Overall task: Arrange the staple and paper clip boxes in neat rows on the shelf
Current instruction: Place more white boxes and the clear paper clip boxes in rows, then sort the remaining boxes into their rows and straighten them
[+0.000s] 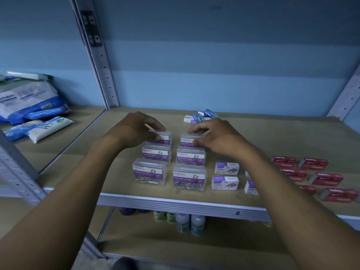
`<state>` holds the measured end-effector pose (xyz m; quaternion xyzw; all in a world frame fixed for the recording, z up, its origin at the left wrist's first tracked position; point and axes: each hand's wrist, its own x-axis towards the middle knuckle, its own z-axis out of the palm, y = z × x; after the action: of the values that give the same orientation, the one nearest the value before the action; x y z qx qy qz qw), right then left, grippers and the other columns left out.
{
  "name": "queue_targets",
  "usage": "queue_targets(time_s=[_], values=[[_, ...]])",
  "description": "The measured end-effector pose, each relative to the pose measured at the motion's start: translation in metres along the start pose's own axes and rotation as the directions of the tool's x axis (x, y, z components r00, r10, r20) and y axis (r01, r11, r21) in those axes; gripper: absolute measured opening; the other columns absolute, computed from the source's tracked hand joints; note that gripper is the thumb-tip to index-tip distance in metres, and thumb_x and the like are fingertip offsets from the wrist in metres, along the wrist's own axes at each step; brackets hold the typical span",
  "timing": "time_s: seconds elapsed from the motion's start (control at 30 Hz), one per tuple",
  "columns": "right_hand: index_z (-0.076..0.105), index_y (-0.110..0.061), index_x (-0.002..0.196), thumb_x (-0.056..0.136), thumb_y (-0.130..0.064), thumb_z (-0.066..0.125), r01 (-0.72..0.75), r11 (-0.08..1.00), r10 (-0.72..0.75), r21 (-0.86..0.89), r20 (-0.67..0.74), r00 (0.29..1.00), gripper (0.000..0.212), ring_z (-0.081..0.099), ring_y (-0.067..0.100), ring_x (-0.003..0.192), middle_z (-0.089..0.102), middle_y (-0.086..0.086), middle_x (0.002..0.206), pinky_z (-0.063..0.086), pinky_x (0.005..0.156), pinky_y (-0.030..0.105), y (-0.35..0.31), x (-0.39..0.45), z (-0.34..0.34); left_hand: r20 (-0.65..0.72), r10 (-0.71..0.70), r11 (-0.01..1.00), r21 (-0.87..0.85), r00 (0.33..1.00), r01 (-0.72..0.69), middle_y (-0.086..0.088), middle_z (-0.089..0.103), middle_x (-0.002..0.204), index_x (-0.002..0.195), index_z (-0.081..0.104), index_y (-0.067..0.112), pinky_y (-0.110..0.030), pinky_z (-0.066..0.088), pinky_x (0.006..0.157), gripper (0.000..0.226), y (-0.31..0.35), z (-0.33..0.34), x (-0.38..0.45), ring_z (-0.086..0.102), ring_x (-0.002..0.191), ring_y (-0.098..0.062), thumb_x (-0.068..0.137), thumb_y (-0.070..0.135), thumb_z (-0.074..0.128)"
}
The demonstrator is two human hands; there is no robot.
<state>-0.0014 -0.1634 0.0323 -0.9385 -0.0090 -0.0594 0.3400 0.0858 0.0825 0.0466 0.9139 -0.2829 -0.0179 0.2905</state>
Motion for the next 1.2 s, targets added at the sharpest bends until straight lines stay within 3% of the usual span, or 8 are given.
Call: queue_targets(time_s=[0.13,0.37,0.53,0.83,0.97,1.1,1.2], values=[[0.073,-0.03,0.117,0.085,-0.021,0.078,0.001,1.0,-0.002,-0.018,-0.004,1.0,0.033,0.052,-0.022,0.074,0.07,-0.015,0.112,0.034,0.061,-0.005,0.002,0.001,-0.001,-0.008,0.005,1.0,-0.02,1.0,-0.005,0.017,0.073,0.099,0.097,0.077,0.03,-0.015,0.047,0.071,0.021,0.0,0.001,0.0,0.067,0.089,-0.004,0.081,0.017,0.078],[0.072,-0.034,0.119,0.087,-0.026,0.076,0.004,0.999,-0.004,-0.044,0.008,1.0,0.033,0.051,-0.018,0.081,0.069,-0.016,0.117,0.036,0.062,0.0,0.001,0.001,-0.001,0.003,0.01,1.0,-0.015,1.0,-0.01,0.015,0.073,0.1,0.1,0.077,0.031,-0.018,0.047,0.069,0.021,0.003,0.003,0.0,0.067,0.09,-0.005,0.083,0.018,0.076],[0.072,-0.034,0.12,0.087,-0.028,0.075,0.003,0.999,-0.003,-0.047,0.006,1.0,0.033,0.052,-0.015,0.083,0.069,-0.014,0.119,0.034,0.066,0.002,0.001,0.0,0.0,-0.003,0.021,1.0,-0.007,1.0,-0.021,0.015,0.073,0.103,0.098,0.077,0.033,-0.025,0.05,0.078,0.021,0.002,0.004,-0.001,0.066,0.091,-0.006,0.084,0.018,0.075],[0.072,-0.038,0.117,0.086,-0.031,0.076,-0.008,0.999,0.008,-0.037,0.0,1.0,0.032,0.055,-0.011,0.09,0.069,-0.014,0.115,0.037,0.07,0.007,0.002,0.0,0.001,0.015,0.019,1.0,0.005,1.0,-0.019,0.016,0.072,0.106,0.1,0.076,0.033,-0.025,0.05,0.079,0.021,0.002,0.004,0.0,0.065,0.095,-0.008,0.086,0.019,0.073],[0.07,-0.043,0.117,0.087,-0.043,0.072,-0.018,1.0,0.018,0.011,0.003,1.0,0.03,0.055,-0.015,0.091,0.067,-0.021,0.111,0.037,0.071,0.008,0.001,-0.004,-0.001,0.018,0.01,1.0,0.017,1.0,-0.01,0.019,0.072,0.104,0.098,0.075,0.037,-0.031,0.054,0.084,0.016,0.003,0.004,0.0,0.065,0.094,-0.007,0.085,0.027,0.072],[0.072,-0.042,0.113,0.092,-0.044,0.062,-0.022,0.998,0.028,0.051,-0.121,0.992,0.023,0.06,-0.005,0.096,0.068,-0.021,0.109,0.036,0.07,0.007,0.006,-0.005,-0.017,-0.01,0.023,1.0,0.014,1.0,-0.022,0.019,0.071,0.107,0.102,0.073,0.036,-0.032,0.053,0.086,0.018,0.011,0.002,-0.005,0.065,0.094,-0.003,0.086,0.042,0.069],[0.073,-0.036,0.113,0.094,-0.033,0.061,-0.066,0.998,0.066,0.009,-0.236,0.969,0.023,0.06,0.006,0.1,0.069,-0.013,0.111,0.036,0.069,0.006,0.019,-0.003,-0.034,-0.027,0.061,0.997,0.055,0.998,-0.059,0.018,0.07,0.107,0.106,0.073,0.033,-0.021,0.048,0.078,0.024,0.022,-0.004,-0.004,0.064,0.095,-0.003,0.086,0.044,0.068]])
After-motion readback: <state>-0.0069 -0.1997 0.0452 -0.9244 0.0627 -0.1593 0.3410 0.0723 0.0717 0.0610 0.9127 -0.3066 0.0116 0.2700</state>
